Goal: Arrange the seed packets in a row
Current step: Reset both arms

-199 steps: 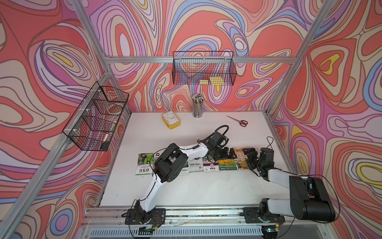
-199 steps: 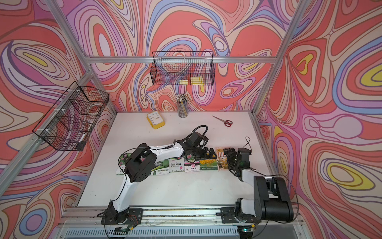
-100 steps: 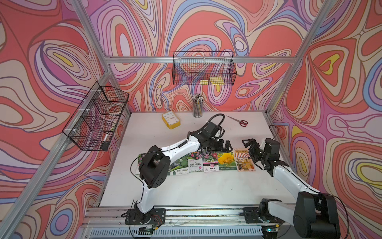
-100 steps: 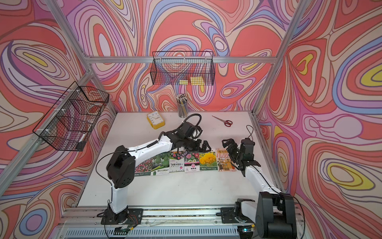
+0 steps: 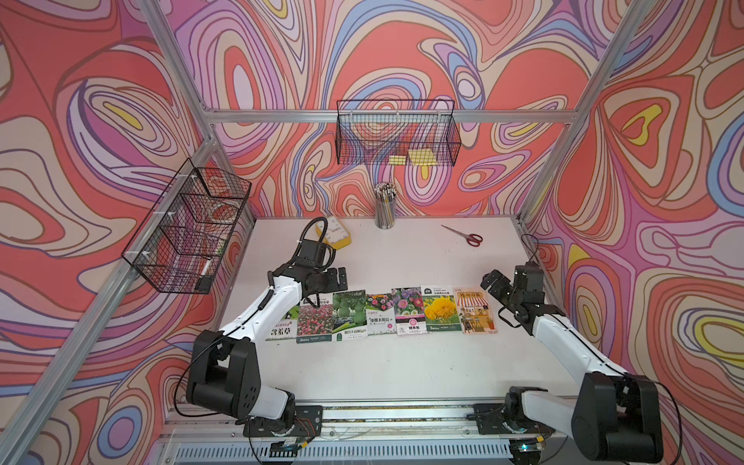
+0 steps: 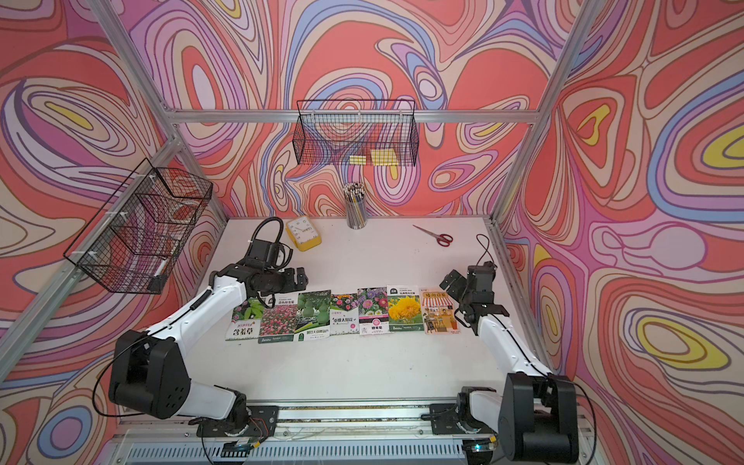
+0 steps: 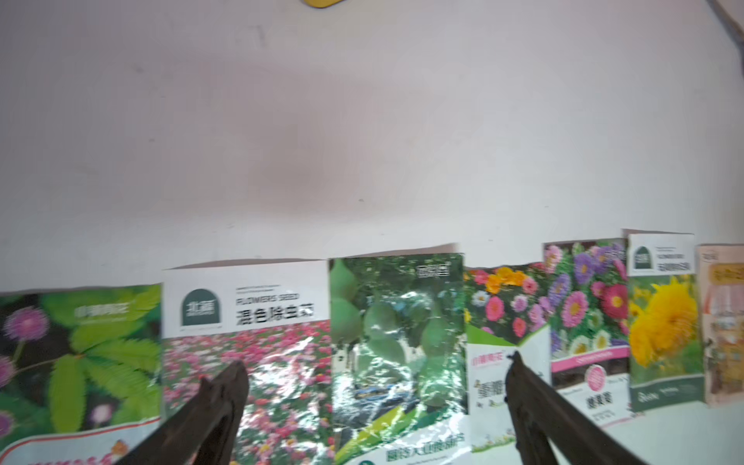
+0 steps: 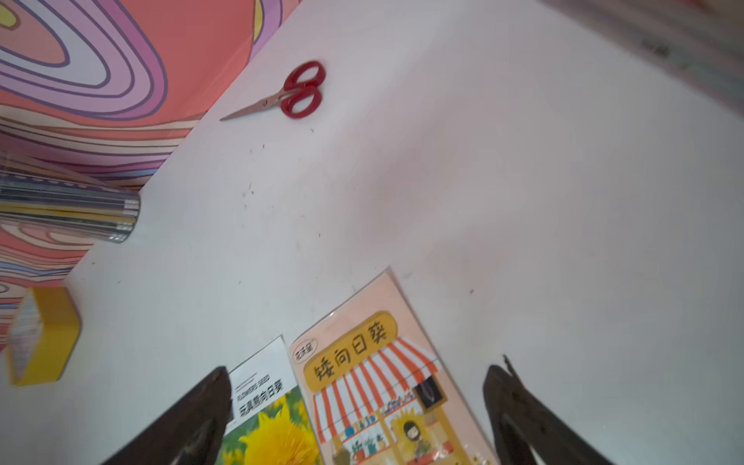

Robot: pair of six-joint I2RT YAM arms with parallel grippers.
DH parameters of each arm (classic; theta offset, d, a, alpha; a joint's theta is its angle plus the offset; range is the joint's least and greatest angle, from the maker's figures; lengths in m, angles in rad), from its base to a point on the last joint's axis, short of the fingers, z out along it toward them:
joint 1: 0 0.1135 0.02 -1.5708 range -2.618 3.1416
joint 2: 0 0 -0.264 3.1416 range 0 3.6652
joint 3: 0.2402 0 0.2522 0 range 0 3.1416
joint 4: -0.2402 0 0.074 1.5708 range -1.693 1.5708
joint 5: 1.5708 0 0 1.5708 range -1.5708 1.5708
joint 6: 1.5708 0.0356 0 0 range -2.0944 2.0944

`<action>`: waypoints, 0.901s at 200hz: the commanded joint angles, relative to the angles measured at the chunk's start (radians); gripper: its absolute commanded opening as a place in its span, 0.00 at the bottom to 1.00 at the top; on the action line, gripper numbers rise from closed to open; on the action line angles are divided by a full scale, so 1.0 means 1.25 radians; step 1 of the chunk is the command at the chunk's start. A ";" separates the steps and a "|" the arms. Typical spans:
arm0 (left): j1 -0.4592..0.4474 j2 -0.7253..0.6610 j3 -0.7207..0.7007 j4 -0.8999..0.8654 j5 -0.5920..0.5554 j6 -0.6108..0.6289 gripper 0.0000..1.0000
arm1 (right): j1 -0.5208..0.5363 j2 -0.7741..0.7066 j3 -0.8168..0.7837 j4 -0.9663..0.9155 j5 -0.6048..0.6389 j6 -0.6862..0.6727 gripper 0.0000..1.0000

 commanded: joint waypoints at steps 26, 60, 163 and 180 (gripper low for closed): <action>0.147 -0.039 -0.174 0.299 -0.154 0.148 0.99 | 0.035 0.106 -0.014 0.235 0.208 -0.239 0.98; 0.166 -0.053 -0.336 0.673 -0.157 0.196 0.99 | 0.035 0.106 -0.175 0.587 0.204 -0.312 0.98; 0.163 0.077 -0.535 1.127 0.020 0.319 0.99 | 0.047 0.389 -0.214 0.990 0.071 -0.415 0.97; 0.163 0.081 -0.535 1.138 0.022 0.320 0.99 | 0.046 0.394 -0.164 0.906 0.025 -0.436 0.98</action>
